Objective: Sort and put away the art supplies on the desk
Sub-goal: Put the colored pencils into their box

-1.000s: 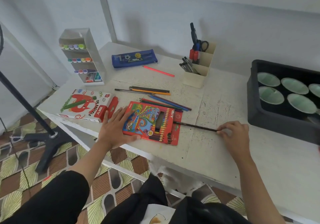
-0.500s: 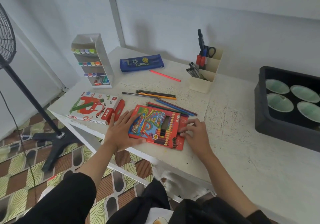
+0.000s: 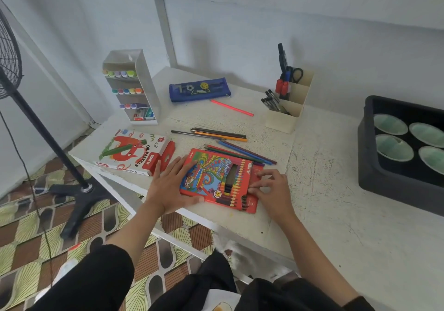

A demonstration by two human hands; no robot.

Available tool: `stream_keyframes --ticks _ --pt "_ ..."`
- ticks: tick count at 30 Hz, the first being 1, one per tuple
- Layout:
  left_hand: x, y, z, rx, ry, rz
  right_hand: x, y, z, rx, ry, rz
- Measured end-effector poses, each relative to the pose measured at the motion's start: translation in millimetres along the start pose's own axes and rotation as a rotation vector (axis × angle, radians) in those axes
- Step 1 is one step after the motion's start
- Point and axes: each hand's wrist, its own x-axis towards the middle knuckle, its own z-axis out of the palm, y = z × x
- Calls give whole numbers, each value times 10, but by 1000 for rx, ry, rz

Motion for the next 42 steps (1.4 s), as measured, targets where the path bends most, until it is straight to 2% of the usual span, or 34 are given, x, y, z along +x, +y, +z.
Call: stream_keyframes --ticks 8,12,16,20,23,30,34,42 --pt "3 -22 22 5 -2 -2 418 -132 -265 -91 158 -34" --pt "0 -12 12 -9 -4 -5 739 -278 -166 -240 67 -45" --pt "2 -15 7 17 -26 -17 935 -401 54 -510 -37 -80" --pt "4 -25 26 -2 -17 -10 1001 -491 224 -804 -60 -100" --pt "8 -37 45 -31 2 1 1019 -511 254 -878 -58 -92" --pt "12 -33 30 -29 -14 -5 1053 -527 172 -587 -25 17" --pt "6 -37 32 -19 -13 -7 1028 -529 41 -478 48 1" --pt "11 -37 25 9 -30 -10 687 -447 -319 62 95 88"
